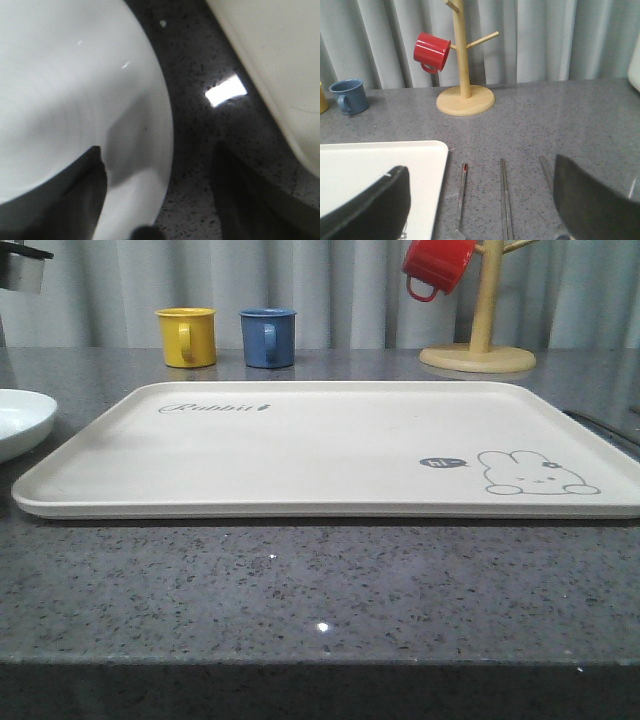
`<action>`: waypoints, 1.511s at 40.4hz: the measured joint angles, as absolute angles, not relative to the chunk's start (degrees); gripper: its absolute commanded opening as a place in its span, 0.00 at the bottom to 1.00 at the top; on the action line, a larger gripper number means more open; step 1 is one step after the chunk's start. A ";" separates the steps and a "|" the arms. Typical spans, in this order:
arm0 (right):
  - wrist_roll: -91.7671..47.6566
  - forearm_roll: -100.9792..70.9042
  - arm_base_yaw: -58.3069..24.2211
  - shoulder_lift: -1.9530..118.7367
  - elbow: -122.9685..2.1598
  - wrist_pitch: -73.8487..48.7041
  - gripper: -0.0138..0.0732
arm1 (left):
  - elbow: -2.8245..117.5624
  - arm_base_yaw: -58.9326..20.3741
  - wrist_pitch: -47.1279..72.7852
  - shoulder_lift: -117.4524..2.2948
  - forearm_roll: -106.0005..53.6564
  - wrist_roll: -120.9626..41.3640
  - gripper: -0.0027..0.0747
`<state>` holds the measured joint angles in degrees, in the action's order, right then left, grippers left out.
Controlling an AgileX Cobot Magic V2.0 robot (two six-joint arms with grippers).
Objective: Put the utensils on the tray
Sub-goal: 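Grasp the white plate rim with the left gripper and lift it, then lower the white plate onto the tray and open the left gripper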
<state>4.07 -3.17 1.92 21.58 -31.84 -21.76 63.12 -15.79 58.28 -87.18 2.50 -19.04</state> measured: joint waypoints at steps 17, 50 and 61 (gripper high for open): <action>4.07 -3.17 1.92 21.58 -31.84 -21.76 0.85 | 70.02 -18.43 59.95 -85.90 5.60 -18.80 0.01; 4.07 -3.17 1.92 21.58 -31.84 -21.76 0.85 | 87.29 -46.59 62.82 -100.54 5.48 -15.03 0.01; 4.07 -3.17 1.92 21.58 -31.84 -21.76 0.85 | 87.29 -46.59 63.64 -102.57 4.23 -15.03 0.25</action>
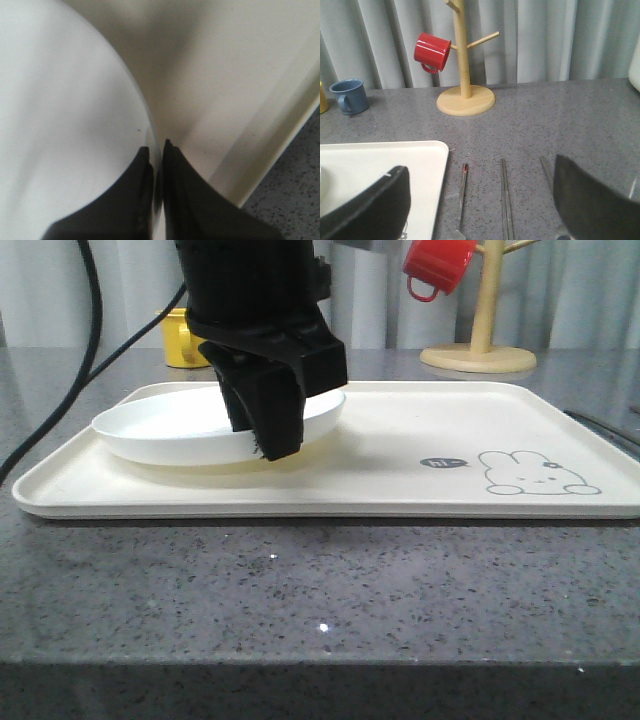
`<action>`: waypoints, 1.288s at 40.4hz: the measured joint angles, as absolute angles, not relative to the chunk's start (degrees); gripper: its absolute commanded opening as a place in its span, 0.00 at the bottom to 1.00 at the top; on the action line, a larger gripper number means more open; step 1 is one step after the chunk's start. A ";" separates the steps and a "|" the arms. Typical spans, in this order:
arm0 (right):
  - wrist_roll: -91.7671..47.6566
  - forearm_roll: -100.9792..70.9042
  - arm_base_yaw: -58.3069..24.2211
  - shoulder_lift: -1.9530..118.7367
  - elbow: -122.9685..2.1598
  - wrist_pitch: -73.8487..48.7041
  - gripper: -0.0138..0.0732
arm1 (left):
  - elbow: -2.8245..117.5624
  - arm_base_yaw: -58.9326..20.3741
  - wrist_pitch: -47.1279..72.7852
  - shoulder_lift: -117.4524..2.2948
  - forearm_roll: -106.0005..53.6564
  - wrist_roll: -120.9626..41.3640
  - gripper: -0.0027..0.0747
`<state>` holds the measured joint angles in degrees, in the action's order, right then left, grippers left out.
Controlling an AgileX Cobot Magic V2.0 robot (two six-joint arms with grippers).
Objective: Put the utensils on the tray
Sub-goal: 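Lower the white plate onto the tray and open the left gripper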
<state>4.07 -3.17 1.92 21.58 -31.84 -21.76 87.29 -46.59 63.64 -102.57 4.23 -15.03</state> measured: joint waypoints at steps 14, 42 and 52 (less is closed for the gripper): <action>4.07 -3.17 1.92 21.58 -31.84 -21.76 0.85 | 91.16 -46.59 69.70 -102.67 3.88 -14.96 0.35; 4.07 -3.17 1.92 21.58 -31.84 -21.76 0.85 | 88.52 -21.18 71.04 -83.71 8.32 -7.24 0.01; 4.07 -3.17 1.92 21.58 -31.84 -21.76 0.85 | 73.60 -7.36 64.18 -69.33 3.31 -6.98 0.01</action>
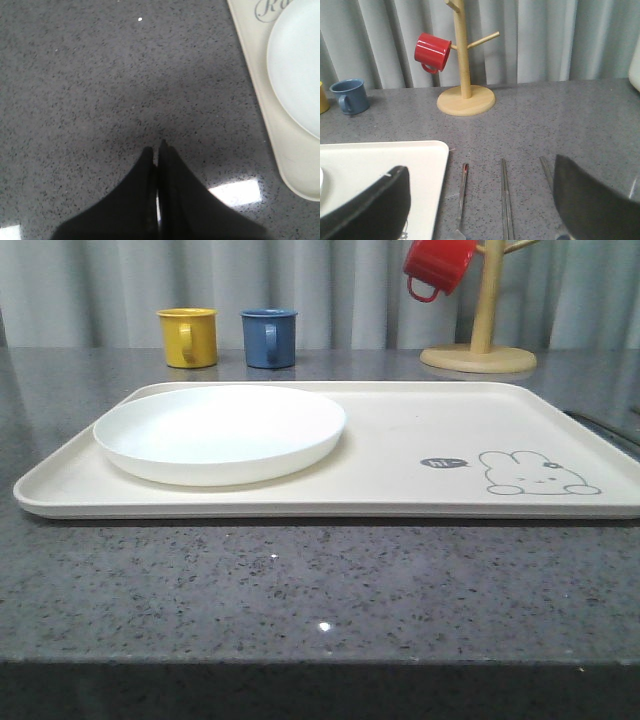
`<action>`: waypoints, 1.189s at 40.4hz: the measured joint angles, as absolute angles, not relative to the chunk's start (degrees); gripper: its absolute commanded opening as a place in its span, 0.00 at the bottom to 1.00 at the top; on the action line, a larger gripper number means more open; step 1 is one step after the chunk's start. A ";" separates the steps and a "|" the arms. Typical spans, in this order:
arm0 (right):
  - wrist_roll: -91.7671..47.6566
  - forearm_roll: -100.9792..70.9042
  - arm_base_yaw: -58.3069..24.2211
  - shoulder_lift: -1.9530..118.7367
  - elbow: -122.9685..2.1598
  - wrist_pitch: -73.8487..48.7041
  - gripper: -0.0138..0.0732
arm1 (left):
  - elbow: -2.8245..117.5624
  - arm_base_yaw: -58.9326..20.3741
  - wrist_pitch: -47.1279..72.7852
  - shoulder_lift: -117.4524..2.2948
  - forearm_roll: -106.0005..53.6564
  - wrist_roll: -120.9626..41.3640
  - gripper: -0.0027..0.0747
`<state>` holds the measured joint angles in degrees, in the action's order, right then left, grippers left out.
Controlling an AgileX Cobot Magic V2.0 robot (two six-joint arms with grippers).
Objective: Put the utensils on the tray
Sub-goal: 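Lower the white plate onto the tray and open the left gripper, then move the right gripper down over the steel fork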
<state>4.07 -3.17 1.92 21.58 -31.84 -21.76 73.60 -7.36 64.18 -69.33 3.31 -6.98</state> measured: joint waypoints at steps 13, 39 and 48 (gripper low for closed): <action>4.07 -3.17 1.92 21.58 -31.84 -21.76 0.85 | 42.03 -5.60 39.98 -41.88 0.00 -6.98 0.01; 4.07 -3.17 1.92 21.58 -31.84 -21.76 0.85 | 23.34 -5.60 32.61 -2.79 0.00 -6.98 0.01; 4.07 -3.17 1.92 21.58 -31.84 -21.76 0.85 | 23.34 -5.60 32.49 -2.79 0.00 -6.98 0.01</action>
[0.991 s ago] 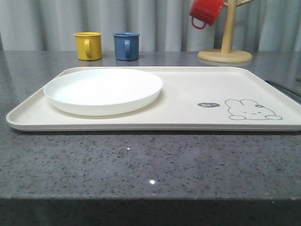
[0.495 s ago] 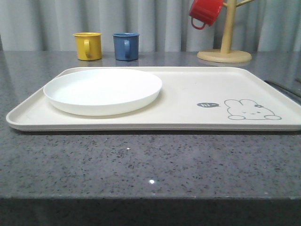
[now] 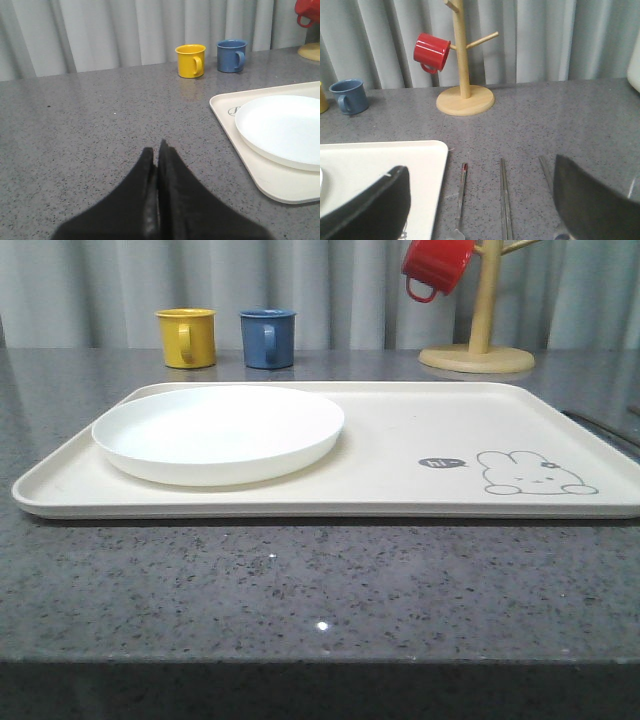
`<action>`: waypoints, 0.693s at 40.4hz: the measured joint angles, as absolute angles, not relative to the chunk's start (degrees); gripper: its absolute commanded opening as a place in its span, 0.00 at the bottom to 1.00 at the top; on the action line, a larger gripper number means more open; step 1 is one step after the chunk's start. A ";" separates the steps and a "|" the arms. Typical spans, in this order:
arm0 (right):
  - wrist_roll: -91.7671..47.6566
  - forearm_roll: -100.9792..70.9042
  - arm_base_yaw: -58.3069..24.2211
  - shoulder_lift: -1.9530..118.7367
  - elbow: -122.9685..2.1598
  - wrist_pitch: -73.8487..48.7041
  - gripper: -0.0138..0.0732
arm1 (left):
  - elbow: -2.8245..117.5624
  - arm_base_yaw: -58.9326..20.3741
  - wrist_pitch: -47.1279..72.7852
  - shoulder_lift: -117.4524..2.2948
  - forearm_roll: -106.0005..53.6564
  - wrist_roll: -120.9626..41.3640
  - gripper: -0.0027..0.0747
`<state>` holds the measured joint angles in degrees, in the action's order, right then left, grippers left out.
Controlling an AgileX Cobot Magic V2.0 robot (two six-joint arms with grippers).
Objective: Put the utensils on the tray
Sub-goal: 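Move the right gripper down over the steel fork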
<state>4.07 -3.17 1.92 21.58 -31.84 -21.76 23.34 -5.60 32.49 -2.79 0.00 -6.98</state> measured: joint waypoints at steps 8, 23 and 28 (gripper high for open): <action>4.07 -3.17 1.92 21.58 -31.84 -21.76 0.85 | 23.34 -5.60 32.49 -2.79 0.00 -6.98 0.01; 4.07 -3.17 1.92 21.67 -31.84 -22.02 0.78 | 23.34 -5.60 32.49 -2.79 0.00 -6.98 0.01; 4.07 -3.17 1.92 24.35 -32.87 -23.67 0.60 | 23.34 -5.60 32.47 -2.79 0.00 -6.98 0.01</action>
<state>4.07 -3.17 1.92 24.35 -32.87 -23.67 23.34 -5.60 32.47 -2.79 0.00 -6.98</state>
